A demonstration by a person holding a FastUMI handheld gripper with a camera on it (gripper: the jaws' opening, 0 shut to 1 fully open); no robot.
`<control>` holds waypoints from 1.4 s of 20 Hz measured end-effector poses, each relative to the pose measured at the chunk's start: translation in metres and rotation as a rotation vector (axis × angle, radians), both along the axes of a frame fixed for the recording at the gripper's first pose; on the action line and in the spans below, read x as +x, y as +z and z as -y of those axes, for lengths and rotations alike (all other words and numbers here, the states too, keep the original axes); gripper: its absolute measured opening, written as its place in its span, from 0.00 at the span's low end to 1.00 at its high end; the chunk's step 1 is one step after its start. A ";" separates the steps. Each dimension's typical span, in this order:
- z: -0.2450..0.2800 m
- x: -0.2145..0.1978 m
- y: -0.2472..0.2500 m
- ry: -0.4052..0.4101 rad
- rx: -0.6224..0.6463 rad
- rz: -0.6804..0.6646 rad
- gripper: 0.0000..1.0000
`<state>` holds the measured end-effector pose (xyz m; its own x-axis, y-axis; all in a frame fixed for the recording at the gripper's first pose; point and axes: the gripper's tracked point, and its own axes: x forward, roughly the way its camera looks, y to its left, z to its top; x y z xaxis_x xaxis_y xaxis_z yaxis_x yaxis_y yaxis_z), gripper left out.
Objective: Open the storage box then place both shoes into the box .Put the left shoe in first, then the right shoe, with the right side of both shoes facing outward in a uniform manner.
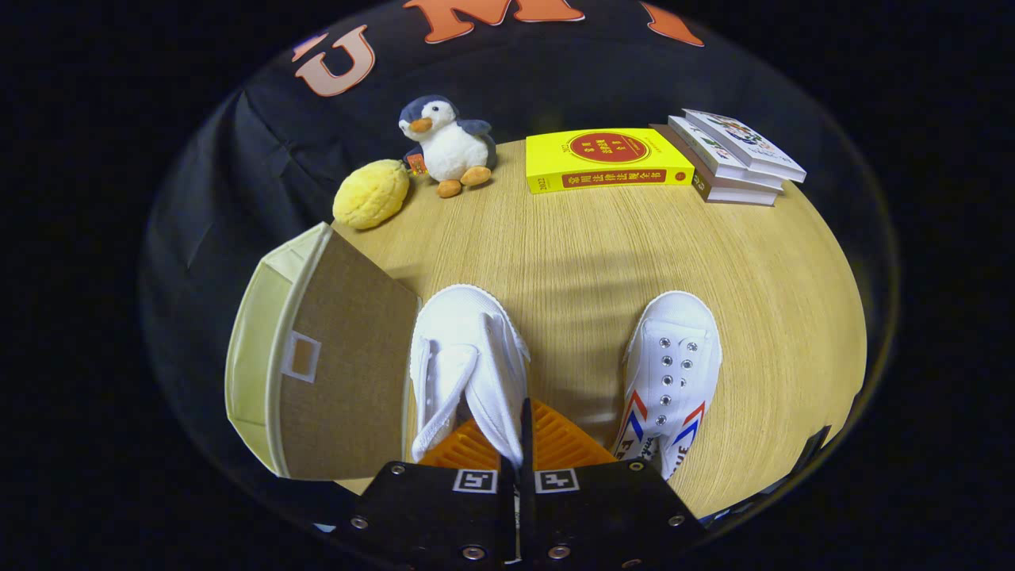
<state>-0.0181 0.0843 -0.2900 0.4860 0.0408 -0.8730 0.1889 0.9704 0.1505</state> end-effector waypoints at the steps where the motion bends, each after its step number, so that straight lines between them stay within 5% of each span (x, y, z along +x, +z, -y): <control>1: -0.002 0.001 0.011 -0.003 -0.002 -0.001 0.03; 14: -0.132 0.034 0.104 0.065 0.128 0.035 0.03; 19: -0.193 0.048 0.081 0.080 0.142 -0.034 0.03; 28: -0.235 0.064 0.003 -0.035 0.078 -0.193 0.03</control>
<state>0.0458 0.3189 -0.2866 0.3125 0.0981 -0.9448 0.2550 0.9495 0.1829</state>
